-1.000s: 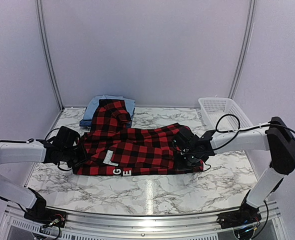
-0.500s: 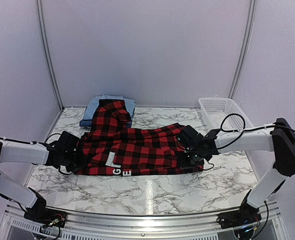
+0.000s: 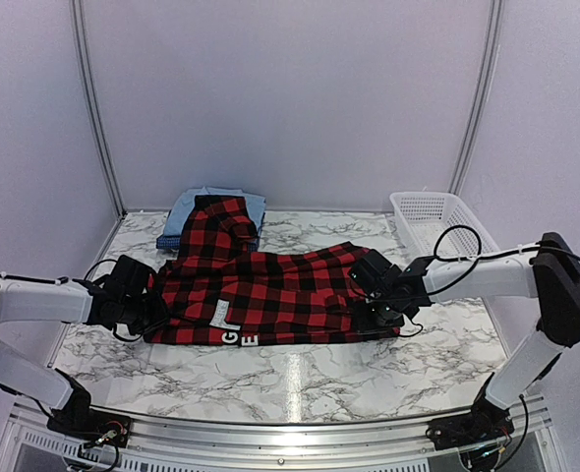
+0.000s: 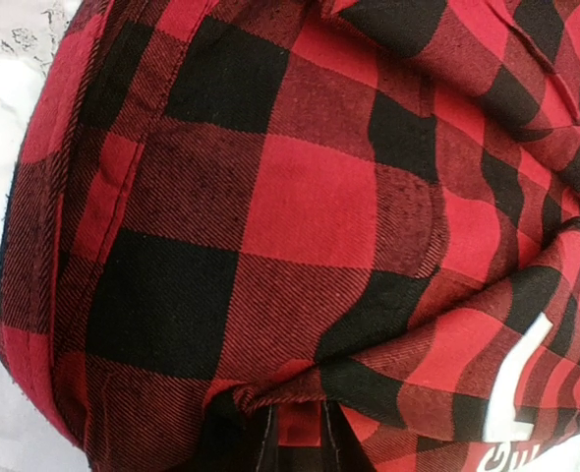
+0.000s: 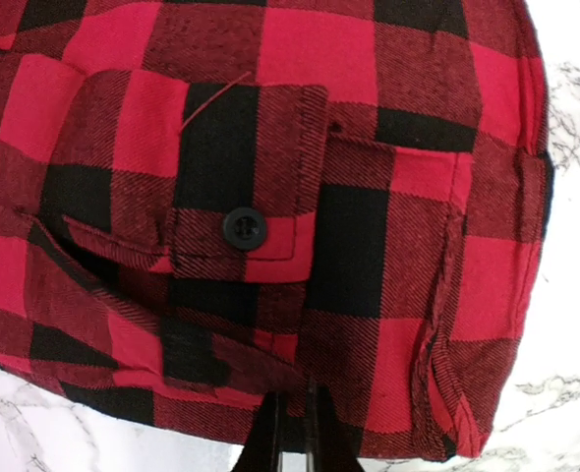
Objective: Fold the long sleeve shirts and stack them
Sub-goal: Adjust the sleeve of the 1/3-folded shirt, then move the 1/3-folded shirt to the center of the board.
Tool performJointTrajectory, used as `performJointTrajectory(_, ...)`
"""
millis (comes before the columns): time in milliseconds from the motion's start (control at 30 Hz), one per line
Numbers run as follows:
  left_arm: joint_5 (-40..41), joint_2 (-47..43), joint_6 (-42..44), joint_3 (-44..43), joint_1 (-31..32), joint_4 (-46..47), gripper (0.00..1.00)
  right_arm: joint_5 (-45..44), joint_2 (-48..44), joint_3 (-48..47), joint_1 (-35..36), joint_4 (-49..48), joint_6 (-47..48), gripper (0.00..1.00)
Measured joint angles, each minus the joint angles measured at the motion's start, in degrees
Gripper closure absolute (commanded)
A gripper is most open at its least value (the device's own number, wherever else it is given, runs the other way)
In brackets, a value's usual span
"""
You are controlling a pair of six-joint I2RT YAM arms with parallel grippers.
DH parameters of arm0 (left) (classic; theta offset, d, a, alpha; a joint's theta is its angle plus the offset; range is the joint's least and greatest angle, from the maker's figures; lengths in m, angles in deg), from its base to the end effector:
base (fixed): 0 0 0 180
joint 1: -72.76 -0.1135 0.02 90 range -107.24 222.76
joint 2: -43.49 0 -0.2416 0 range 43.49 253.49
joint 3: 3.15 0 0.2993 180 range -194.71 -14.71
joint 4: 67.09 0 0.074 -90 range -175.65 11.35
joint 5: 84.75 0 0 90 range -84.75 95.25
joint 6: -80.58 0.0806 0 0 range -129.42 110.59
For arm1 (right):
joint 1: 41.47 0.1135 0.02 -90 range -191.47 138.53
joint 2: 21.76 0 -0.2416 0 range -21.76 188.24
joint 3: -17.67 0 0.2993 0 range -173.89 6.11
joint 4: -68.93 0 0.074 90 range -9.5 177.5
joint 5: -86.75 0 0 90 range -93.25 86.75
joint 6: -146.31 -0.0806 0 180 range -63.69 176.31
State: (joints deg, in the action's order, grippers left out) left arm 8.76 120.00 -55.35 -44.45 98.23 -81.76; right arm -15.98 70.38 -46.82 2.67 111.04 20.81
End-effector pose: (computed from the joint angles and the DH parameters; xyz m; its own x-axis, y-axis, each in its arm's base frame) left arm 0.2799 -0.1279 0.0578 -0.7630 -0.4309 -0.4818 -0.2223 0.8748 -0.4304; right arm 0.2613 0.2289 0.0728 -0.9109 -0.0946 -0.4017 -0.1175 0.9925 0.0326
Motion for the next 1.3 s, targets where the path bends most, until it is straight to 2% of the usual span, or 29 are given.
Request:
performJointTrajectory(67, -0.5, -0.9, 0.2, 0.0, 0.0, -0.3, 0.78, 0.0, 0.0, 0.0, 0.0, 0.1, 0.0, 0.76)
performJointTrajectory(167, -2.0, -4.1, 0.5, 0.2, 0.0, -1.4, 0.73, -0.1, -0.3, -0.2, 0.3, 0.8, 0.6, 0.52)
performJointTrajectory(267, -3.9, -9.5, 0.9, 0.8, 0.2, -3.0, 0.68, -0.7, -1.7, -1.2, 1.0, 2.1, 0.6, 0.44)
performJointTrajectory(400, -5.3, -17.1, 1.2, 0.9, 1.0, -5.6, 0.61, -1.5, -3.5, -4.4, 2.4, 2.8, 1.1, 0.30)
performJointTrajectory(500, -6.3, -18.3, 1.5, -0.3, 1.4, -6.6, 0.60, -1.8, -3.7, -6.4, 2.7, 1.6, 1.6, 0.23)
performJointTrajectory(600, -7.5, -13.1, 2.5, -3.7, 1.4, -6.7, 0.60, -1.9, -2.9, -7.0, 2.8, -1.1, 2.1, 0.22)
performJointTrajectory(733, -9.9, -1.8, 4.0, -8.4, 1.4, -3.8, 0.60, -0.7, -0.6, -6.2, 2.2, -7.0, 2.6, 0.23)
performJointTrajectory(933, -12.1, 9.3, 5.3, -9.7, 1.4, 0.8, 0.60, 0.7, 0.2, 1.1, 0.9, -16.0, 2.5, 0.23)
performJointTrajectory(1167, -12.5, 11.5, 5.4, -4.9, 1.4, 10.1, 0.61, 0.2, -1.0, 11.7, 0.7, -23.9, 1.1, 0.23)
performJointTrajectory(1300, -12.0, 10.4, 3.9, -0.6, 1.4, 16.6, 0.62, -0.2, -2.2, 13.7, 1.0, -26.5, -0.7, 0.23)
